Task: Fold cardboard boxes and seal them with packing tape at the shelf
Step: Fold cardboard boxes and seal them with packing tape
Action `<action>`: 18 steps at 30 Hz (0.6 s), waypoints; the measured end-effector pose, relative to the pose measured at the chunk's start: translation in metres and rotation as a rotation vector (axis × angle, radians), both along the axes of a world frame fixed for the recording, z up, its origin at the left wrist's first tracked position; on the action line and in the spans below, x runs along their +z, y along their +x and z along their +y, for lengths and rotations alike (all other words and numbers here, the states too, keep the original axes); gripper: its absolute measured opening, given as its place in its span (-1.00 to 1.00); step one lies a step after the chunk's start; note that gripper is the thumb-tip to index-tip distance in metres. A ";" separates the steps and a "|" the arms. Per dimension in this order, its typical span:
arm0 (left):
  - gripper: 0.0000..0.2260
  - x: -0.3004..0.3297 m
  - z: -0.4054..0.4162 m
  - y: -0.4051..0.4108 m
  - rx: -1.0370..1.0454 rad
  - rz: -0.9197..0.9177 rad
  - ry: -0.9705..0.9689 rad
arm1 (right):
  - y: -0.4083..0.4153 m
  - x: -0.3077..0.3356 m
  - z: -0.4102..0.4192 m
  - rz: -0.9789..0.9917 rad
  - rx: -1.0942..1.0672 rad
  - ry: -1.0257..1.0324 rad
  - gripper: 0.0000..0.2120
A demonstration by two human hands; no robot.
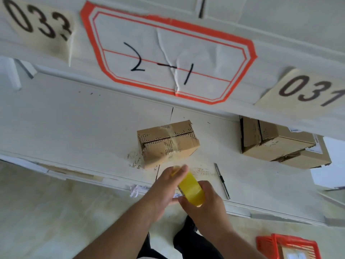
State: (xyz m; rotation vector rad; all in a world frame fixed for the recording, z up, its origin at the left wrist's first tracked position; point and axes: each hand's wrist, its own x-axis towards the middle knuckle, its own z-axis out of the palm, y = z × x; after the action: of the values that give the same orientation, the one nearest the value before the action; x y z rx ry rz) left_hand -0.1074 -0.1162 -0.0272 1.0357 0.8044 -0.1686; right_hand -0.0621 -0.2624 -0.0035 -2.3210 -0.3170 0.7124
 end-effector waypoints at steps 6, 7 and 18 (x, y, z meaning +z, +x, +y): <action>-0.50 -0.028 -0.006 0.013 -0.005 0.109 0.314 | 0.009 -0.030 0.008 0.111 -0.008 -0.039 -0.66; -0.50 -0.031 -0.006 0.012 -0.037 0.141 0.466 | 0.013 -0.033 0.009 0.111 0.002 -0.055 -0.67; 0.13 -0.011 0.128 0.071 -0.955 0.235 1.536 | 0.039 -0.043 0.008 0.135 0.114 -0.126 -0.69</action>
State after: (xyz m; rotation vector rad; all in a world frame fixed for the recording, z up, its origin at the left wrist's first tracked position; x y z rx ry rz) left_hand -0.0359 0.0116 -0.0378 2.8705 0.4809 -0.5188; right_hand -0.0234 -0.2544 -0.0462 -2.3726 -0.3536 0.9656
